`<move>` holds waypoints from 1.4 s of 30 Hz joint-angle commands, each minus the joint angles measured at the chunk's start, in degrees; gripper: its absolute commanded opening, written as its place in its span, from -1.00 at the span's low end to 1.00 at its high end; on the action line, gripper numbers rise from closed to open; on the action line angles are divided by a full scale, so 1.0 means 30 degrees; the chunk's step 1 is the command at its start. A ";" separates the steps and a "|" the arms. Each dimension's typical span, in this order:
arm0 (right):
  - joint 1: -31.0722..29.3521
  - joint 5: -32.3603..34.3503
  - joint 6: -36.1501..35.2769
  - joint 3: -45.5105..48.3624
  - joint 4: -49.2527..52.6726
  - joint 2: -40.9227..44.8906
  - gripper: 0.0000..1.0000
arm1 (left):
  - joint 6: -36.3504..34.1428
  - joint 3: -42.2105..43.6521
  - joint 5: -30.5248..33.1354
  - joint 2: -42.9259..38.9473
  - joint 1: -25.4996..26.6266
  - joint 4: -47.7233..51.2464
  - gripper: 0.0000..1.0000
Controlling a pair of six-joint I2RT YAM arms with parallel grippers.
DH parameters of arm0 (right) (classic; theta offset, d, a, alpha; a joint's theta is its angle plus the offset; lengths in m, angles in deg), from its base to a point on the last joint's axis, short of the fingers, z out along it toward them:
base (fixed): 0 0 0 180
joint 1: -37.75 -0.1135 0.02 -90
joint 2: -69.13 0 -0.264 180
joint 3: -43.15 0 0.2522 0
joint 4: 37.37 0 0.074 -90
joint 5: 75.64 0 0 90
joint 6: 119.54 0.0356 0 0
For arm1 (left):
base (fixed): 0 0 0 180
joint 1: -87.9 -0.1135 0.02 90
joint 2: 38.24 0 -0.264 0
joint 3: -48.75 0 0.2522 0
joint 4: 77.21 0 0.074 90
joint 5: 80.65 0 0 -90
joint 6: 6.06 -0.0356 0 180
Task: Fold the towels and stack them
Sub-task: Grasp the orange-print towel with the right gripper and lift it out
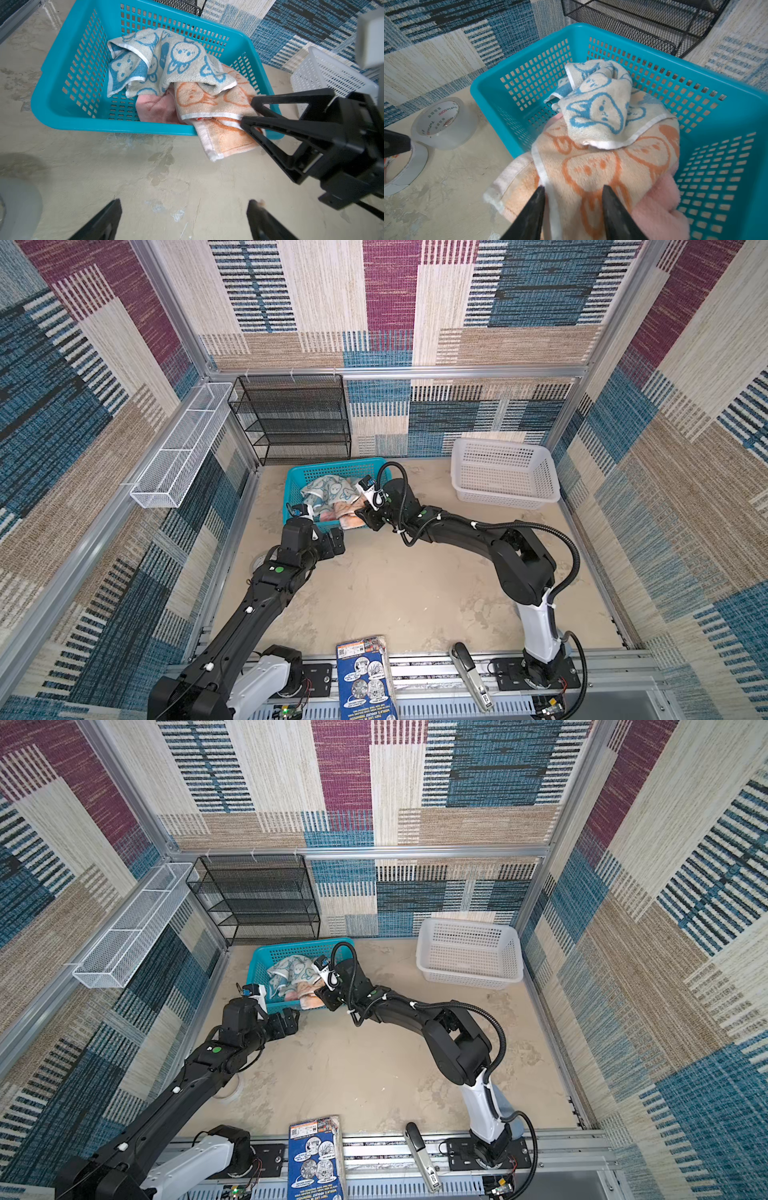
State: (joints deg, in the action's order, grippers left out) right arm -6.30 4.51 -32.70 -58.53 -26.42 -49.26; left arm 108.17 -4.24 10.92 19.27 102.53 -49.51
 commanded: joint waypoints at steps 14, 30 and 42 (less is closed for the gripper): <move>-0.0199 0.0638 -0.0701 -0.4637 0.1025 -0.0201 -1.00 | -0.0532 0.0188 0.0546 -0.0077 -0.0044 -0.0160 0.97; -0.0091 0.3441 -0.2115 -1.5847 0.6098 -0.1266 -1.00 | -0.0964 -0.0543 0.0186 -0.0156 -0.0135 0.0070 0.97; 0.1266 0.5858 -0.1411 -0.6580 0.3134 0.5894 -1.00 | -0.1521 -0.1828 -0.1612 0.0450 -0.0103 0.0257 0.88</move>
State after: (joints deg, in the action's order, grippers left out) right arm -3.28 19.68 -38.51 -84.91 -9.85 -36.67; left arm 105.17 -8.80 8.62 20.17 102.19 -49.05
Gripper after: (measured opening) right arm 0.058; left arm 0.943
